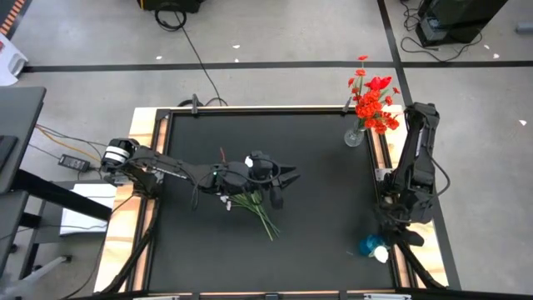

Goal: Sort flowers into vase by color
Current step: Move the blue vase to the left, then put the white flower into the blue vase

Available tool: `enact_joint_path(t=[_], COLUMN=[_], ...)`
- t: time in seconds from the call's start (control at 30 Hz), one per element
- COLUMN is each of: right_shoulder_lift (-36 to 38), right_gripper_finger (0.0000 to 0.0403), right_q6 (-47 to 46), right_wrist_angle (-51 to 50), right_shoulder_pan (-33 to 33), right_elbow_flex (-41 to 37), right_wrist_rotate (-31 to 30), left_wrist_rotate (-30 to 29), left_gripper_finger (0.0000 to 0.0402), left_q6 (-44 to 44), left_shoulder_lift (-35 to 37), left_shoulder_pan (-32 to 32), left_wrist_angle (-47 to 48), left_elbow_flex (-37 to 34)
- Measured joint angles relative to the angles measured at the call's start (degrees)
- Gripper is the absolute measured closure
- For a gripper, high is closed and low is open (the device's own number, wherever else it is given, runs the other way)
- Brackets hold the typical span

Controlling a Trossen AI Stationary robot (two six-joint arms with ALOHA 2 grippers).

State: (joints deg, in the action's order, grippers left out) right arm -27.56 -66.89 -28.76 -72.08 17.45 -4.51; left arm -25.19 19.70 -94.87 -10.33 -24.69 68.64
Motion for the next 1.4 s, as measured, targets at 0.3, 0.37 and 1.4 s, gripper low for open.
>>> enact_joint_path(t=[0.3,0.37,1.4], right_shoulder_lift=[-3.0,-3.5,-2.0], right_gripper_finger=[0.0265,0.0265,0.0265], right_q6=[0.8,1.5,-4.9], right_wrist_angle=[1.6,2.1,20.6], right_shoulder_pan=[3.9,5.1,19.5], right_elbow_flex=[0.0,0.0,-0.2], right_wrist_rotate=[-1.9,-1.9,10.0], left_wrist_rotate=[0.0,0.0,-5.6], left_gripper_finger=[0.0257,0.0257,0.0257], left_q6=[0.0,0.0,38.3], left_shoulder_lift=[0.0,0.0,0.0], left_shoulder_pan=[0.0,0.0,3.7], left_wrist_angle=[0.2,0.2,37.7], left_elbow_flex=[0.0,0.0,0.0])
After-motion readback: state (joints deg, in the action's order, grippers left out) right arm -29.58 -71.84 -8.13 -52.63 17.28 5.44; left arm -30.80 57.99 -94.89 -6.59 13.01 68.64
